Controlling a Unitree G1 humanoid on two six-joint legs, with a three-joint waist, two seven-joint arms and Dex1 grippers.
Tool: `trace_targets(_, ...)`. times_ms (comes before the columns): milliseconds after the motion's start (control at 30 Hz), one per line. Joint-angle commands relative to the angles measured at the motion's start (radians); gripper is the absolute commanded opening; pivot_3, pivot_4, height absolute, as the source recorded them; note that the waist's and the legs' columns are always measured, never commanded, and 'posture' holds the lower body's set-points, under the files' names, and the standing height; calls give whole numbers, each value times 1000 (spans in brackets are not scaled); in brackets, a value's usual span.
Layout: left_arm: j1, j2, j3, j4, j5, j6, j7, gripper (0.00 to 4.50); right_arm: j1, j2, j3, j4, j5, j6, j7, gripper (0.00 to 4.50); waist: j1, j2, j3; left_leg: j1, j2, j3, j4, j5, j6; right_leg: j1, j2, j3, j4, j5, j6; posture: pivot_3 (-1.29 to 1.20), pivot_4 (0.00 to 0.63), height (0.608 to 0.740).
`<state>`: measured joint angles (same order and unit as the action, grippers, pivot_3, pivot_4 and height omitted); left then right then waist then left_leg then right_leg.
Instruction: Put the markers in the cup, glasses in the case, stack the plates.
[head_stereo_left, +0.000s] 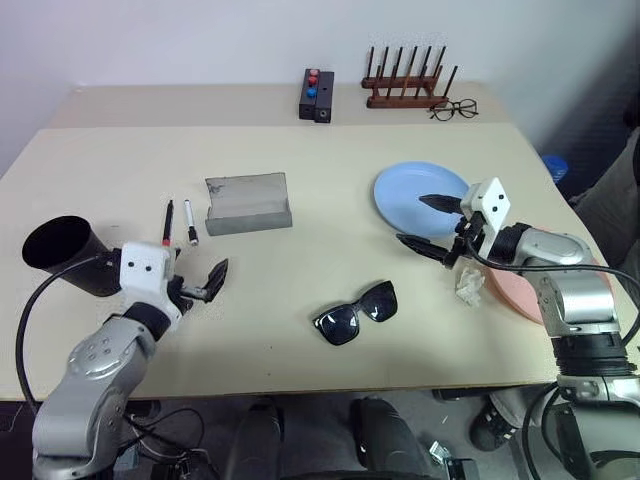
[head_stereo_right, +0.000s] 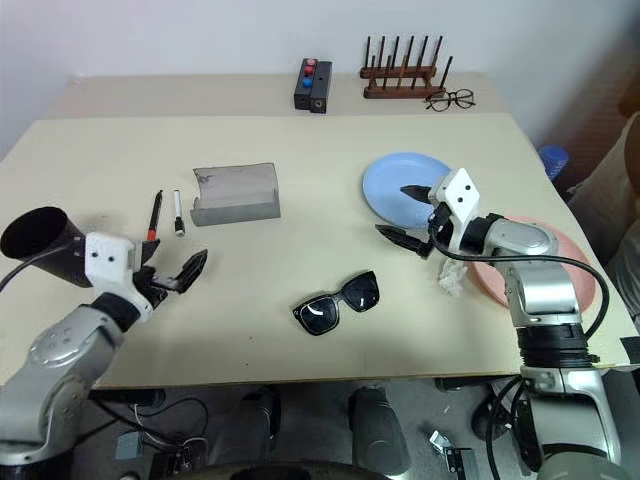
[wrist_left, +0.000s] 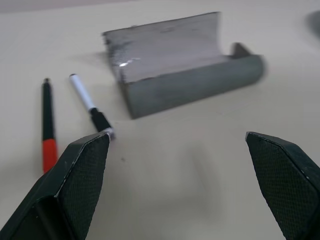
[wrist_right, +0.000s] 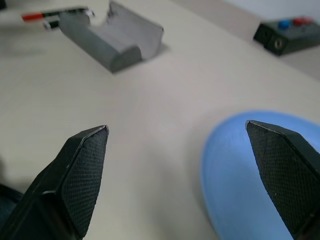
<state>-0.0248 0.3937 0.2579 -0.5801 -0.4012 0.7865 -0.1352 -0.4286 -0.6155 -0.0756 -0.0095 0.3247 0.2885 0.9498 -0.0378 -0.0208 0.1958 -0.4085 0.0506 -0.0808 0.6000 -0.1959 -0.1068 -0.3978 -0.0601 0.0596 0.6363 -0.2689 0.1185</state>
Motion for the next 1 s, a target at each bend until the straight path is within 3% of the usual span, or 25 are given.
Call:
trace_targets(33,-148,-65,-21,28,66,137,170,4500,30,24,17,-137,37,32,-28,4474,1,-1,0,0,0,0,0,0,0,1,0,0,0,0,1,0,150,740)
trace_targets(267,-402,-138,-54,158,199,297,345,4500,39,127,118,-308,75,135,-116,4474,-4,-1,0,0,0,-1,1,0,0,0,1,0,0,1,3,0,150,740)
trace_targets(467,-527,-204,41,272,210,362,390,4500,14,210,247,-363,36,160,-163,4474,-5,-1,0,-1,0,-3,1,0,-1,1,1,-1,0,1,3,0,150,740)
trace_targets(1000,-657,-259,212,415,224,406,438,4500,25,237,334,-302,-28,69,-153,4474,-4,-1,0,0,0,-3,0,1,-1,0,1,-2,1,1,3,0,150,740)
